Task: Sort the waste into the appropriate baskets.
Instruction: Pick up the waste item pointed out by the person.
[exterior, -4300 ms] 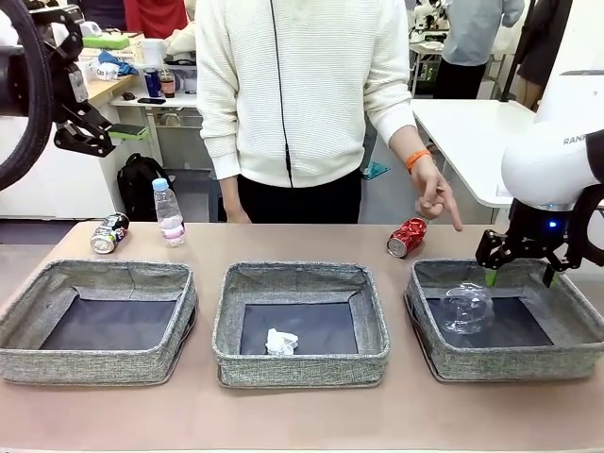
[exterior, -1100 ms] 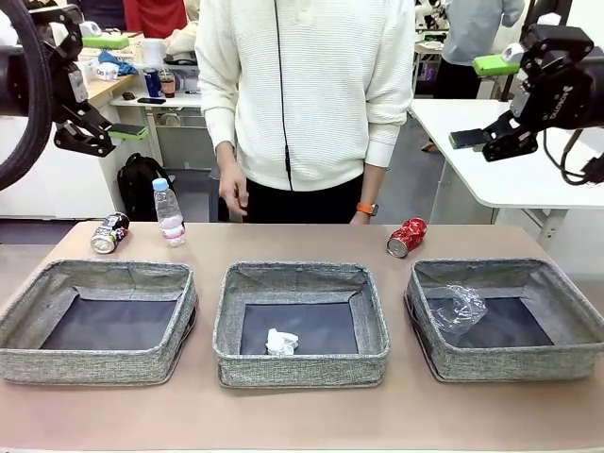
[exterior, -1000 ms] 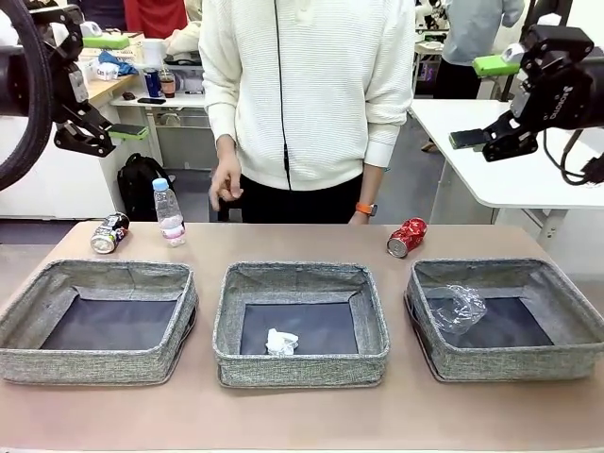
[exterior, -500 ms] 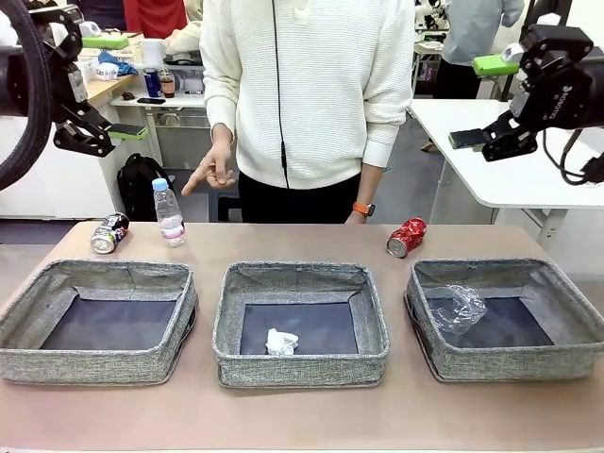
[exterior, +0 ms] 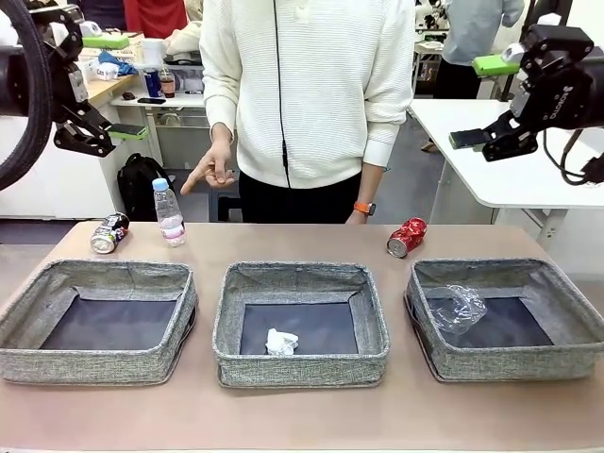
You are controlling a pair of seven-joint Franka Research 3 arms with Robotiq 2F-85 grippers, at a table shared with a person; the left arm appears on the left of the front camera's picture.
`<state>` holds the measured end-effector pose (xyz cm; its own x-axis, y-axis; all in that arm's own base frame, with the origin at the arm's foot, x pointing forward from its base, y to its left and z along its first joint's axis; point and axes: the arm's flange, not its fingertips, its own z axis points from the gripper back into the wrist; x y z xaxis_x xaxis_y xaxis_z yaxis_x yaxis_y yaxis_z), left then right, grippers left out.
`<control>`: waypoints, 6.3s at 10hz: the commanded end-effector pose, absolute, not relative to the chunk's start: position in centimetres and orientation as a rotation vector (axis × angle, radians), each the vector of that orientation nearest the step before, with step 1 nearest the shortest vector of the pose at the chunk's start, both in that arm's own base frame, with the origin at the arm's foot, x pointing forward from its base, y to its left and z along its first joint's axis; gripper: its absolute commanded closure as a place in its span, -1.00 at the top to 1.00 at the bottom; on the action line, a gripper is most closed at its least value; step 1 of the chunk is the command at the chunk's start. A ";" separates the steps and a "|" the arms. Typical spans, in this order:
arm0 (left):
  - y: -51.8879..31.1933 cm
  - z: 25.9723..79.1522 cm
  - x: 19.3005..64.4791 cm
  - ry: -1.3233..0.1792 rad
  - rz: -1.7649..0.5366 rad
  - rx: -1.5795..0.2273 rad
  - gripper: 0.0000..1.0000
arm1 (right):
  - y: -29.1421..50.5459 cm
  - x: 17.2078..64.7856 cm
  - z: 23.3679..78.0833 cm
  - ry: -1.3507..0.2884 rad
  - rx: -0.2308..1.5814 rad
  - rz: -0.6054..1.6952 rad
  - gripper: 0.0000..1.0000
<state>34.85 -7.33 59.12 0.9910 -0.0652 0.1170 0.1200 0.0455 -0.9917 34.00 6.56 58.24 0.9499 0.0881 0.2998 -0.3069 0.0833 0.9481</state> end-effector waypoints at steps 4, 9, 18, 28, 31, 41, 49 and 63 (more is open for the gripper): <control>-4.8 56.9 40.4 -0.559 -0.301 -0.898 1.00 | 6.6 34.2 58.4 -0.206 1.450 0.315 1.00; 9.9 53.4 46.0 -0.475 0.307 -1.028 1.00 | 6.6 34.2 58.4 -0.206 1.450 0.315 1.00; 10.8 47.0 53.7 -0.673 -1.297 -1.100 1.00 | 6.6 34.2 58.4 -0.206 1.450 0.315 1.00; 9.7 39.6 59.3 -0.922 -1.198 -0.903 1.00 | 6.6 34.2 58.4 -0.206 1.450 0.315 1.00; 10.2 36.1 63.4 -1.001 -1.153 -0.829 1.00 | 6.6 34.2 58.4 -0.206 1.450 0.315 1.00; 8.2 32.5 67.3 -0.887 -1.212 -0.787 1.00 | 6.6 34.2 58.4 -0.206 1.450 0.315 1.00; 4.0 31.9 66.8 -0.798 -1.226 -0.851 1.00 | 6.6 34.2 58.4 -0.206 1.450 0.315 1.00; 3.9 31.2 66.6 -0.793 -1.206 -0.874 -1.00 | 6.6 34.2 58.4 -0.206 1.450 0.315 1.00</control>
